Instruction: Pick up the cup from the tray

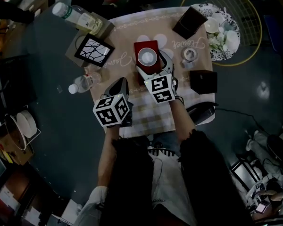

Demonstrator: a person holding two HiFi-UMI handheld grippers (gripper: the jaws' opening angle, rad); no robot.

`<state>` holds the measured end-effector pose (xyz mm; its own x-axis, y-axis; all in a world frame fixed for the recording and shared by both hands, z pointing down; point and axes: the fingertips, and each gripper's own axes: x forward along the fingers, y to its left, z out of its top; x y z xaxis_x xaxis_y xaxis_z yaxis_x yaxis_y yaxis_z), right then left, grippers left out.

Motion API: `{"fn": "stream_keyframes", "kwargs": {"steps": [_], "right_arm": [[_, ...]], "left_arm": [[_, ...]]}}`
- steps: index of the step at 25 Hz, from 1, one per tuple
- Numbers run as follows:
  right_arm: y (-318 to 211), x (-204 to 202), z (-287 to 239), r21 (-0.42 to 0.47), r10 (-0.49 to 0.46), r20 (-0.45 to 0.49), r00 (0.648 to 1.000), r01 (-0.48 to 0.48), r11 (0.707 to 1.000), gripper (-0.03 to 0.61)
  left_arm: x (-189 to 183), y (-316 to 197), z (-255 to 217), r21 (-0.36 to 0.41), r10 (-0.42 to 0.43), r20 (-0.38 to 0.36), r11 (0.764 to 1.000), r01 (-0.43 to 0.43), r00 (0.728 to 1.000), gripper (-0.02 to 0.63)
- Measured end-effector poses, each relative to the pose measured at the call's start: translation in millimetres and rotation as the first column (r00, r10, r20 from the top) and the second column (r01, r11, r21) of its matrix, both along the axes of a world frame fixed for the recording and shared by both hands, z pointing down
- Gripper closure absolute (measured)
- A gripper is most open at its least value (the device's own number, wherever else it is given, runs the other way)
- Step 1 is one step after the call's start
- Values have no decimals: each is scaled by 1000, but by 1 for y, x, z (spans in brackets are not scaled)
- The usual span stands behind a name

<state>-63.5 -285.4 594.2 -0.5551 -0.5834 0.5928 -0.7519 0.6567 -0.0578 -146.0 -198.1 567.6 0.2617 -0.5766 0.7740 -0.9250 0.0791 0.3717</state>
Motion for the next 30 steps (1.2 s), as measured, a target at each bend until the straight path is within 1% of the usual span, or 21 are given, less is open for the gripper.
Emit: {"fn": "stream_keyframes", "kwargs": {"steps": [5, 9, 10, 11, 14, 20, 23, 30], "right_arm": [[0, -5, 6, -41, -40, -24, 999, 39, 998, 163], [-4, -5, 4, -26, -31, -21, 999, 30, 999, 165], [-4, -4, 2, -15, -31, -25, 999, 30, 999, 171], [-4, -4, 0, -6, -32, -31, 999, 32, 999, 218], [-3, -5, -2, -2, -44, -39, 998, 44, 999, 229], [0, -3, -12, 12, -42, -31, 999, 42, 999, 230], [4, -1, -17, 17, -41, -43, 998, 42, 999, 230], [27, 24, -25, 10, 3, -52, 999, -2, 1000, 230]], "left_arm": [[-1, 4, 4, -23, 3, 14, 1000, -2, 1000, 607], [-3, 8, 6, -51, 17, 30, 999, -15, 999, 606], [-3, 10, 5, -55, 22, 33, 998, -20, 999, 607], [-2, 12, 5, -58, 27, 34, 998, -25, 999, 607], [-1, 17, 5, -67, 37, 36, 997, -35, 999, 606], [1, 16, -1, -48, 44, 36, 998, -43, 998, 606], [1, 17, -4, -35, 56, 52, 998, -54, 997, 607], [15, 24, -8, -17, 106, 66, 994, -105, 992, 607]]}}
